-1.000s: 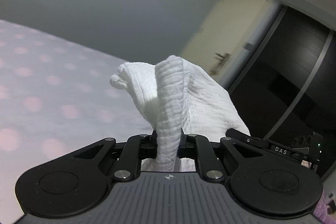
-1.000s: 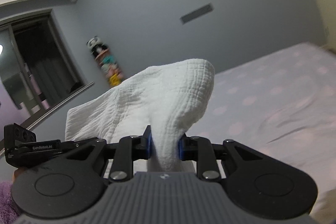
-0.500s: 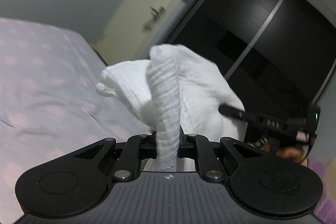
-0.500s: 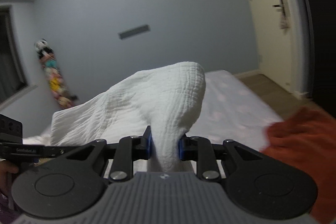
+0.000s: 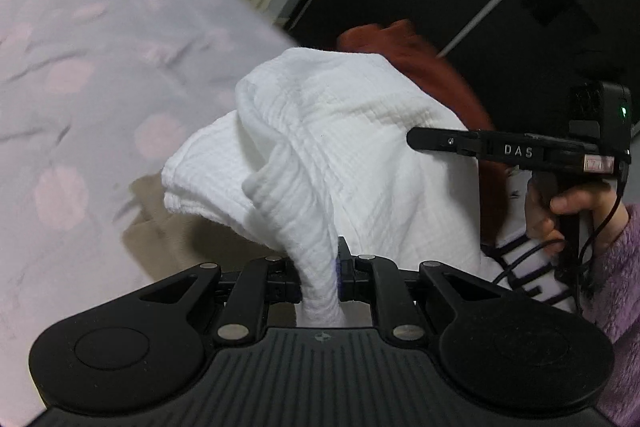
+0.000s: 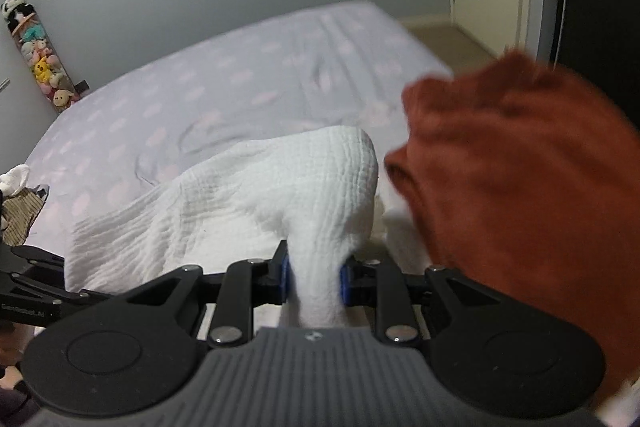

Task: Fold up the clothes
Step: 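Carry the lifted white shirt with both grippers toward the rust-red fleece stack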

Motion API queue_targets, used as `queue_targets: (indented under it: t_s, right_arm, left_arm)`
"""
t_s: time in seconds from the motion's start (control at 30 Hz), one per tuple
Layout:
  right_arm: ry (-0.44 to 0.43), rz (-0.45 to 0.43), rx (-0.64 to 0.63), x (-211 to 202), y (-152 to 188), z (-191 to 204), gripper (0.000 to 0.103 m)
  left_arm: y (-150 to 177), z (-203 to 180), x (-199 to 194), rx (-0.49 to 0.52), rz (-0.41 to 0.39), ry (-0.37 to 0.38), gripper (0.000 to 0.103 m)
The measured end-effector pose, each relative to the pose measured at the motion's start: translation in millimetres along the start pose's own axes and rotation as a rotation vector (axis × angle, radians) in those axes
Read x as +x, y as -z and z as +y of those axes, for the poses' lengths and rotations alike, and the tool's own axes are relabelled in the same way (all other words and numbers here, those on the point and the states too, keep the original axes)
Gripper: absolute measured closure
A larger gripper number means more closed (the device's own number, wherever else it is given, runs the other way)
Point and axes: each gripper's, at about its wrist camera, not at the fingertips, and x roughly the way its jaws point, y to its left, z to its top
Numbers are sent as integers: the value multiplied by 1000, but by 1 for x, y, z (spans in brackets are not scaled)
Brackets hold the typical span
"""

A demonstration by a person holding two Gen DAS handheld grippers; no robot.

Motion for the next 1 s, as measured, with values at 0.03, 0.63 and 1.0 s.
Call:
queue_targets:
  t_s: [0.03, 0.63, 1.0]
  right_arm:
    - [-5, 19, 7, 15, 1, -2, 78]
    - [-23, 234, 161, 99, -40, -37, 40]
    - [-28, 199, 172, 106, -48, -35, 86]
  left_arm:
    - [-4, 8, 8, -17, 20, -11, 92]
    - [-7, 116, 44, -378, 116, 124, 67]
    - [-17, 108, 39, -272, 7, 106, 95]
